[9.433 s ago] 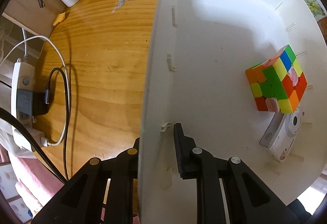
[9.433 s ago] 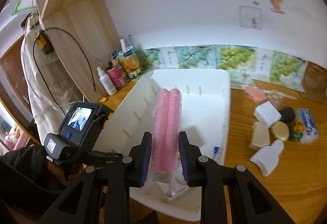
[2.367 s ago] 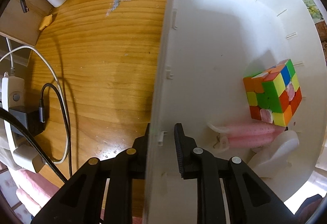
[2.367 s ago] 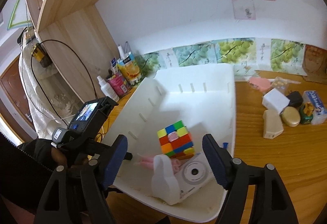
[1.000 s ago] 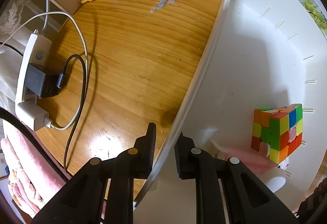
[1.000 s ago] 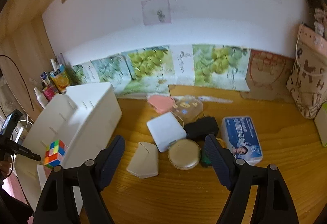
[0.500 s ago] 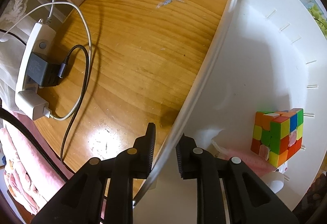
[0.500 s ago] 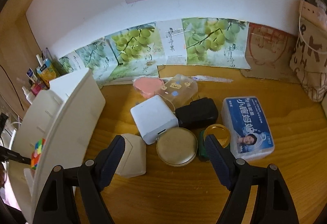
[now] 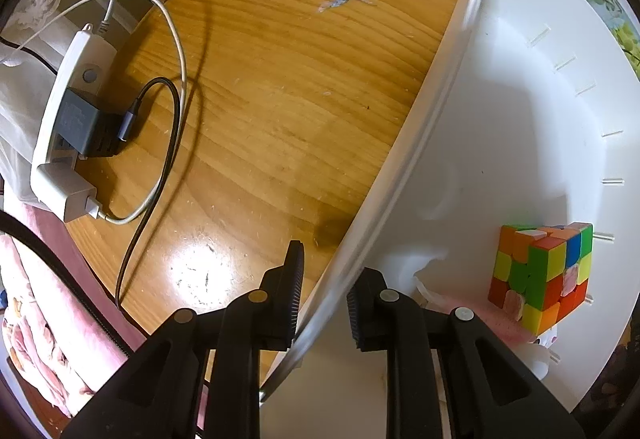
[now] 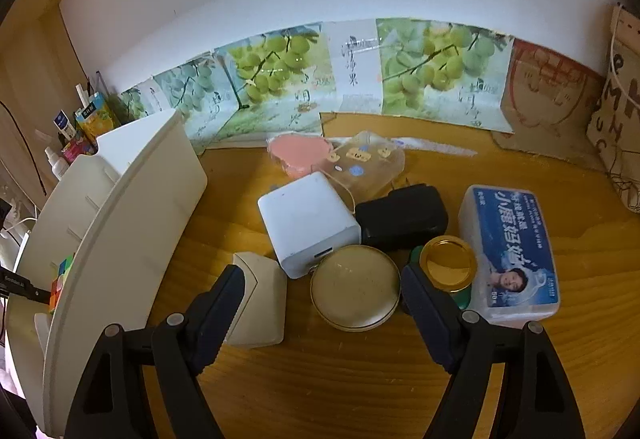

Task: Organize rigid objects
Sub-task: 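Reach the right tool to the gold round tin and grasp it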

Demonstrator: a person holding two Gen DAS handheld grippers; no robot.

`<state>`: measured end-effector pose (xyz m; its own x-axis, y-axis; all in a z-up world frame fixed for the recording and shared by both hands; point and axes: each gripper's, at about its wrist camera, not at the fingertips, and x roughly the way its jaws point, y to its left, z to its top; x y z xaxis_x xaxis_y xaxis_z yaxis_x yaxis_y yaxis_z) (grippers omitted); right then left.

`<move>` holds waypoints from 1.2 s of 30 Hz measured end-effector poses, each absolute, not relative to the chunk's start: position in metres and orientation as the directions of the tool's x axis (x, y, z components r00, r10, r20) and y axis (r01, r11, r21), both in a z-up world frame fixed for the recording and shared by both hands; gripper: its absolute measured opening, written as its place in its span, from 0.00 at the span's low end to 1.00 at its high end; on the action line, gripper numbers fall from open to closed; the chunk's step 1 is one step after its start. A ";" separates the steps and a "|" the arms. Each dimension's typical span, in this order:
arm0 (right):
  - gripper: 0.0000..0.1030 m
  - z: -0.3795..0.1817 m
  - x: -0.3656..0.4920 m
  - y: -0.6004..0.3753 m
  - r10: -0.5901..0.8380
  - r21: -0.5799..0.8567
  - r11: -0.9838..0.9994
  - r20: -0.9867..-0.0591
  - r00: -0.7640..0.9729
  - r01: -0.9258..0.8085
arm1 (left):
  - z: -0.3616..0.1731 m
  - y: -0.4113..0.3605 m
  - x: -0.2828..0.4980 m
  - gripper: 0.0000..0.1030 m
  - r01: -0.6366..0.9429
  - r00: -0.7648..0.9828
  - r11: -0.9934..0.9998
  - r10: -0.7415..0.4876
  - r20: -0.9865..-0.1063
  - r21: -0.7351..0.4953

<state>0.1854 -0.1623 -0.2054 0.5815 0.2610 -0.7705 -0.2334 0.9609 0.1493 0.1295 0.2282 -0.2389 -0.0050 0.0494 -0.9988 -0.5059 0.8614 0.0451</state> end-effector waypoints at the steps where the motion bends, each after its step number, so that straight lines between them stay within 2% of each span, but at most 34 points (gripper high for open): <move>1: 0.79 -0.206 0.185 -0.162 0.258 0.143 0.961 -0.770 0.584 -0.235 | -0.239 0.229 0.130 0.22 -0.508 -0.006 0.860 0.050 -0.999 0.046; 6: 0.79 -0.213 0.188 -0.161 0.251 0.132 0.961 -0.786 0.565 -0.243 | -0.240 0.230 0.130 0.22 -0.513 -0.007 0.857 0.049 -0.999 0.046; 12: 0.79 -0.226 0.194 -0.176 0.216 0.150 0.975 -0.810 0.545 -0.164 | -0.240 0.231 0.130 0.23 -0.511 -0.007 0.858 0.049 -0.999 0.045; 23: 0.78 -0.232 0.197 -0.169 0.157 0.080 0.984 -0.818 0.553 -0.161 | -0.241 0.231 0.132 0.23 -0.510 -0.014 0.859 0.048 -0.999 0.049; 25: 0.75 -0.233 0.197 -0.165 0.162 0.074 0.981 -0.815 0.556 -0.177 | -0.241 0.230 0.132 0.23 -0.507 -0.016 0.861 0.049 -0.999 0.050; 30: 0.55 -0.231 0.198 -0.159 0.157 0.054 0.979 -0.816 0.557 -0.197 | -0.242 0.229 0.134 0.23 -0.503 -0.005 0.863 0.045 -0.999 0.042; 36: 0.54 -0.229 0.197 -0.158 0.151 0.051 0.979 -0.837 0.526 -0.199 | -0.242 0.229 0.138 0.23 -0.486 0.002 0.873 0.034 -0.999 0.029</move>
